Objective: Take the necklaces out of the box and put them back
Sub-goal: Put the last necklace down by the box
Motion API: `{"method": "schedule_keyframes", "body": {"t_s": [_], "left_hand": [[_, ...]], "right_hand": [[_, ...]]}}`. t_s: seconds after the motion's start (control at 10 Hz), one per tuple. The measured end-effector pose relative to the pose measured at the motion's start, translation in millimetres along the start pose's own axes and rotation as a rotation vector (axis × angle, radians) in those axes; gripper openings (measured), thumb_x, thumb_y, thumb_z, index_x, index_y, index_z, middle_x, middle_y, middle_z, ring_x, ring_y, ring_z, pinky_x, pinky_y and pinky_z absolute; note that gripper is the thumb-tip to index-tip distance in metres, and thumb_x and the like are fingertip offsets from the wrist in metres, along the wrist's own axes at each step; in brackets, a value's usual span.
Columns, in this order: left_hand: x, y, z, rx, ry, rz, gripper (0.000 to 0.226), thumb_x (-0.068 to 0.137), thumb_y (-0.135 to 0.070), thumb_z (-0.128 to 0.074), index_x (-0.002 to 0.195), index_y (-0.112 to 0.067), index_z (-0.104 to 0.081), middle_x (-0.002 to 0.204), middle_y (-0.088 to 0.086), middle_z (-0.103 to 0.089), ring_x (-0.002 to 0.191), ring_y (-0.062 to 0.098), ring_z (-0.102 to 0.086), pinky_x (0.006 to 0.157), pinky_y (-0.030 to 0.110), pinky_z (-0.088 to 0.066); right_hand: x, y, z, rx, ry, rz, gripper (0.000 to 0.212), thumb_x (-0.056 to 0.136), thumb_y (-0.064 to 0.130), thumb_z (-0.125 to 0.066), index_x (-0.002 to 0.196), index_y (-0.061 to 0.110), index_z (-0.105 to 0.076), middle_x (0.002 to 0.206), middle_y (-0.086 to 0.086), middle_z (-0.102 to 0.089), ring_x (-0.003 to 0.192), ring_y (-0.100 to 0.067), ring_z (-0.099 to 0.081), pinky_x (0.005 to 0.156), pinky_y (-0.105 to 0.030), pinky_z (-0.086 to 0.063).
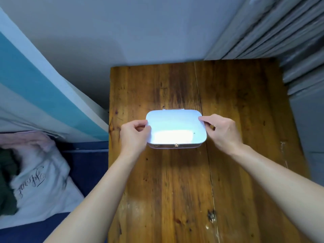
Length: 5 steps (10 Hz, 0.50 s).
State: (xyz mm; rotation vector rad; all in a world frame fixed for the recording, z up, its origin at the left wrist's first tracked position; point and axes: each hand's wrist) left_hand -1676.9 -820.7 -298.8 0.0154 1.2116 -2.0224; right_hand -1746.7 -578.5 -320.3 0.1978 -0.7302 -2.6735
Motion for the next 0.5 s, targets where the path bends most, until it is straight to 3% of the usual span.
{"method": "schedule_keyframes", "body": {"t_s": [0.2, 0.3, 0.4, 0.5], "left_hand": [[-14, 15, -18, 0.245, -0.049, -0.167, 0.031, 0.089, -0.022, -0.066, 0.118, -0.01, -0.065, 0.121, 0.004, -0.064, 0.108, 0.021, -0.057, 0.093, 0.035, -0.05], [-19, 21, -22, 0.262, -0.042, -0.203, 0.035, 0.088, -0.022, -0.068, 0.12, -0.009, -0.062, 0.121, 0.005, -0.061, 0.107, 0.02, -0.058, 0.089, 0.027, -0.047], [-21, 31, -24, 0.261, -0.015, -0.224, 0.044, 0.089, -0.028, -0.066, 0.129, -0.011, -0.056, 0.127, 0.005, -0.058, 0.114, 0.021, -0.055, 0.094, 0.031, -0.046], [-23, 50, -24, 0.436, -0.035, -0.168, 0.06, 0.092, -0.051, -0.051, 0.141, -0.017, -0.043, 0.145, 0.006, -0.044, 0.134, 0.024, -0.038, 0.107, 0.039, -0.034]], "right_hand": [[-9, 0, -12, -0.053, -0.01, 0.026, 0.031, 0.092, 0.016, -0.062, 0.121, 0.007, -0.065, 0.103, -0.008, -0.069, 0.089, -0.024, -0.065, 0.068, -0.019, -0.046], [-12, 3, -13, -0.062, 0.004, -0.024, 0.031, 0.093, 0.019, -0.06, 0.122, 0.01, -0.065, 0.106, -0.005, -0.067, 0.091, -0.02, -0.063, 0.07, -0.019, -0.048], [-15, 6, -18, -0.085, 0.047, -0.062, 0.034, 0.094, 0.023, -0.059, 0.127, 0.013, -0.061, 0.11, -0.003, -0.066, 0.095, -0.019, -0.063, 0.073, -0.021, -0.049], [-12, 12, -5, -0.084, 0.056, -0.119, 0.036, 0.093, 0.025, -0.061, 0.128, 0.018, -0.061, 0.119, 0.0, -0.063, 0.103, -0.017, -0.061, 0.078, -0.022, -0.049]]}}
Point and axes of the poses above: each hand's wrist, its own x-axis towards the middle knuckle, its own z-axis out of the back of the hand, y = z × x
